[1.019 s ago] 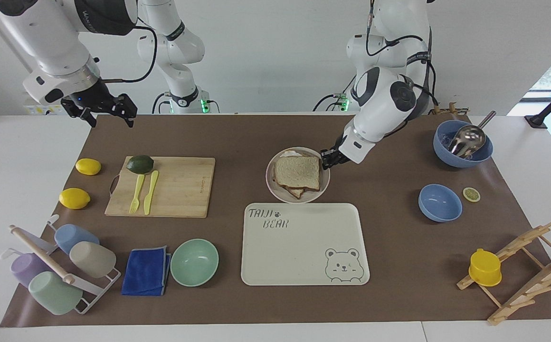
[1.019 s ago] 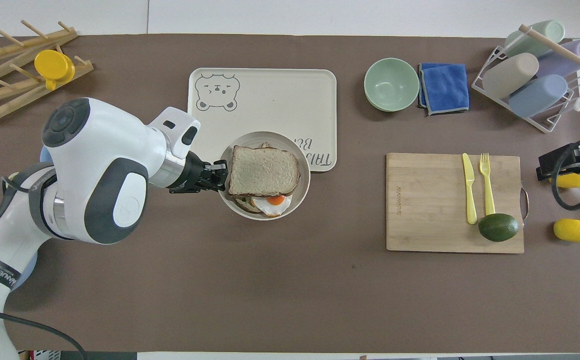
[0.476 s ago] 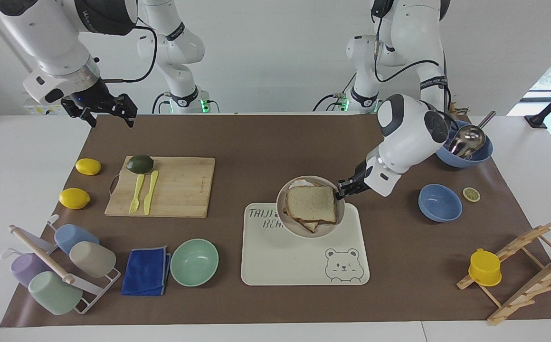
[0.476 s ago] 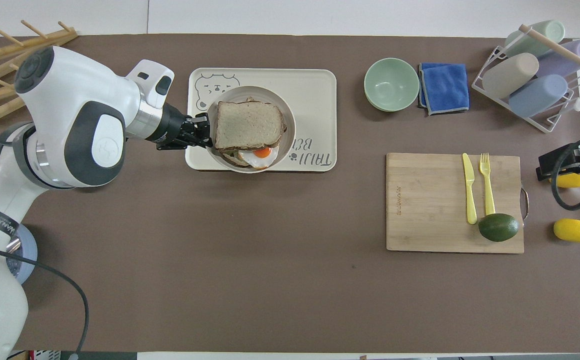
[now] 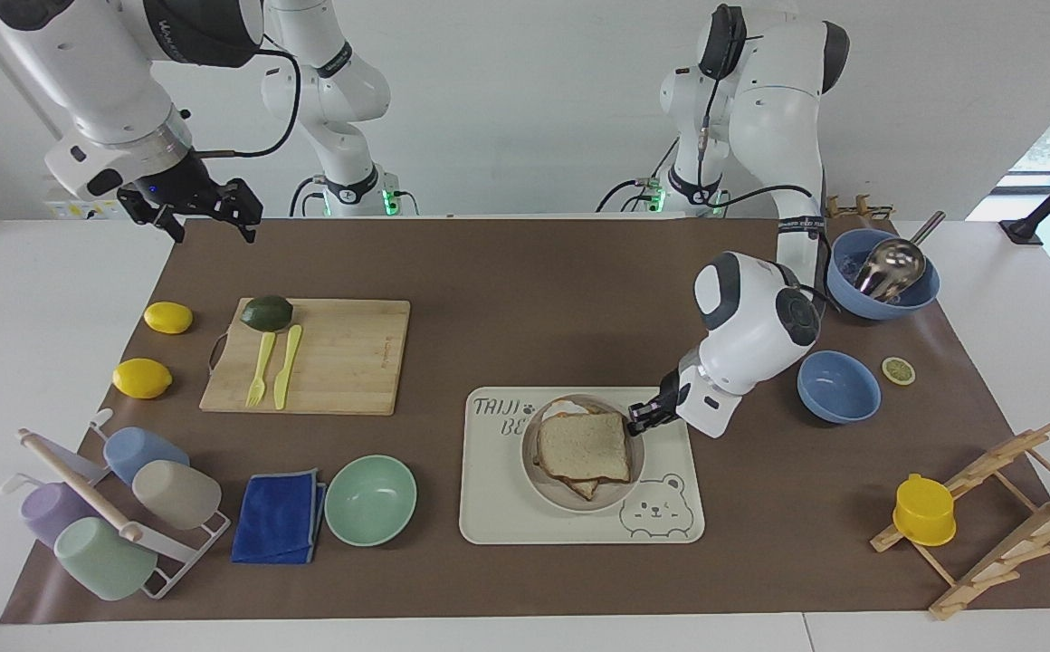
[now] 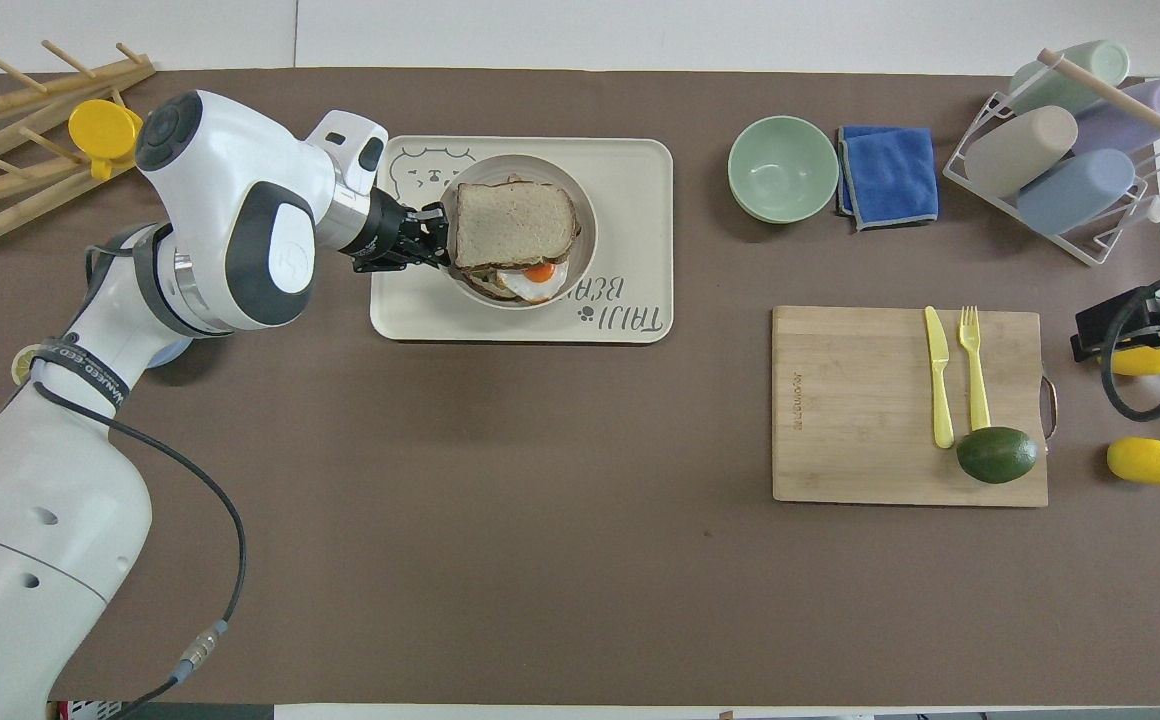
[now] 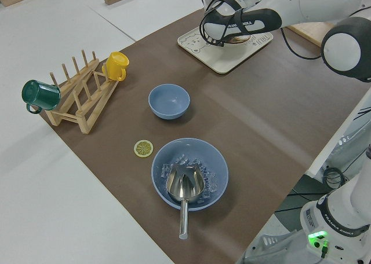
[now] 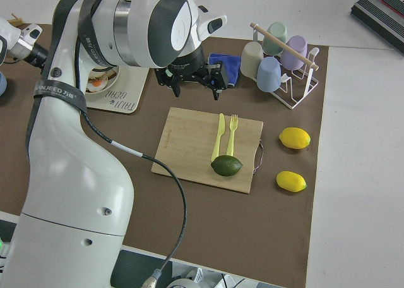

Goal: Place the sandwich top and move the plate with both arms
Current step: 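Slide the white plate with the left gripper onto the bear tray, then open the left gripper and release the plate on the tray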

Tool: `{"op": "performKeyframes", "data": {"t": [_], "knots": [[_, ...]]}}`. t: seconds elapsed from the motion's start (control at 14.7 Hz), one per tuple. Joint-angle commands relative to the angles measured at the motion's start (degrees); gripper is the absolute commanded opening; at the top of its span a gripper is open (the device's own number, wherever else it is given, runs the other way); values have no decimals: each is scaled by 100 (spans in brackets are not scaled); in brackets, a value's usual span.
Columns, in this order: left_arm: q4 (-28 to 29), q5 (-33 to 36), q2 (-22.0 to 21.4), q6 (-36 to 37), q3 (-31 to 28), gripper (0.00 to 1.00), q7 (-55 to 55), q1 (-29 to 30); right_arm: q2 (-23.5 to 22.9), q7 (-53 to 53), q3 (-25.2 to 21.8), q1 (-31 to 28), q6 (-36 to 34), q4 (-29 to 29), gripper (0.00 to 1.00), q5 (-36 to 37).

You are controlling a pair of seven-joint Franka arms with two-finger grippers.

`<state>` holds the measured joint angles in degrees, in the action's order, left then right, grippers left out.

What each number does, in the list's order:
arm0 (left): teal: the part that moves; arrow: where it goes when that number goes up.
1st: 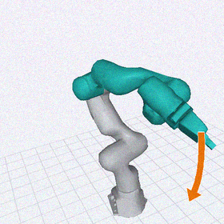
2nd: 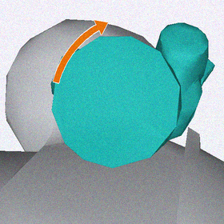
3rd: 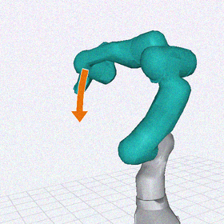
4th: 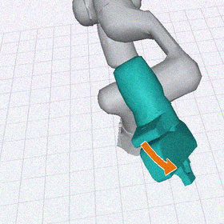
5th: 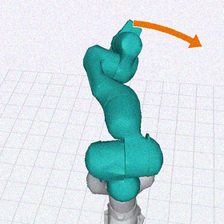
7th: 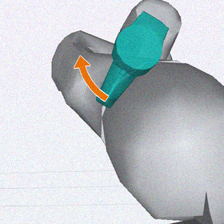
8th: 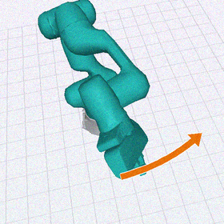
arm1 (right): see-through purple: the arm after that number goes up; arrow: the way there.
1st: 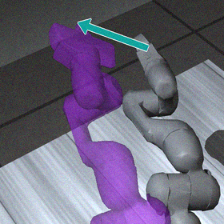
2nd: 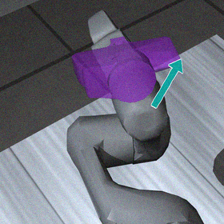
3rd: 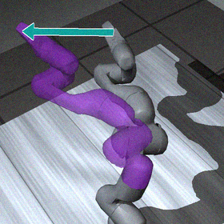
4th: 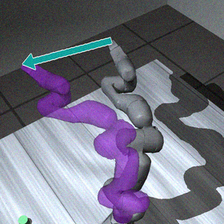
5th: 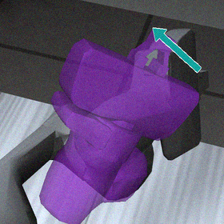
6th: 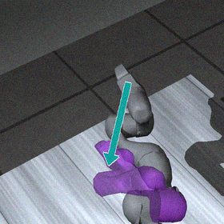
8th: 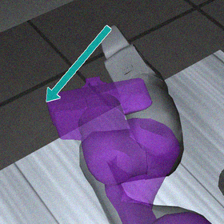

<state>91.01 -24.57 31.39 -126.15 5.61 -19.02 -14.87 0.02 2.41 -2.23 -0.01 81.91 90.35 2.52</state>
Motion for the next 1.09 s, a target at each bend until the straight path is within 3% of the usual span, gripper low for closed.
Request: {"op": "performKeyframes", "data": {"t": [0.0,0.2,0.27,0.41,0.48,0.75,1.02], "knots": [[13,-4,-36,-102,-42,0,48,-104,33,119,-5,1,-17,-35,100,-137],[373,-4,-115,-453,-42,0,56,-253,24,128,-5,1,-61,-53,100,-138],[365,-4,-115,-428,-42,5,65,-244,24,128,4,1,-61,-53,100,-138],[278,22,-115,-323,-42,35,65,-192,24,128,4,1,-70,-53,100,-172],[225,57,-115,-296,-42,99,100,-183,24,128,-5,-7,-79,-44,100,-225],[-65,399,-228,353,-60,100,179,9,24,128,-5,-7,-70,-44,100,-243],[5,776,-1071,1045,-322,100,162,213,24,119,-5,1,0,-53,100,-243]]}}
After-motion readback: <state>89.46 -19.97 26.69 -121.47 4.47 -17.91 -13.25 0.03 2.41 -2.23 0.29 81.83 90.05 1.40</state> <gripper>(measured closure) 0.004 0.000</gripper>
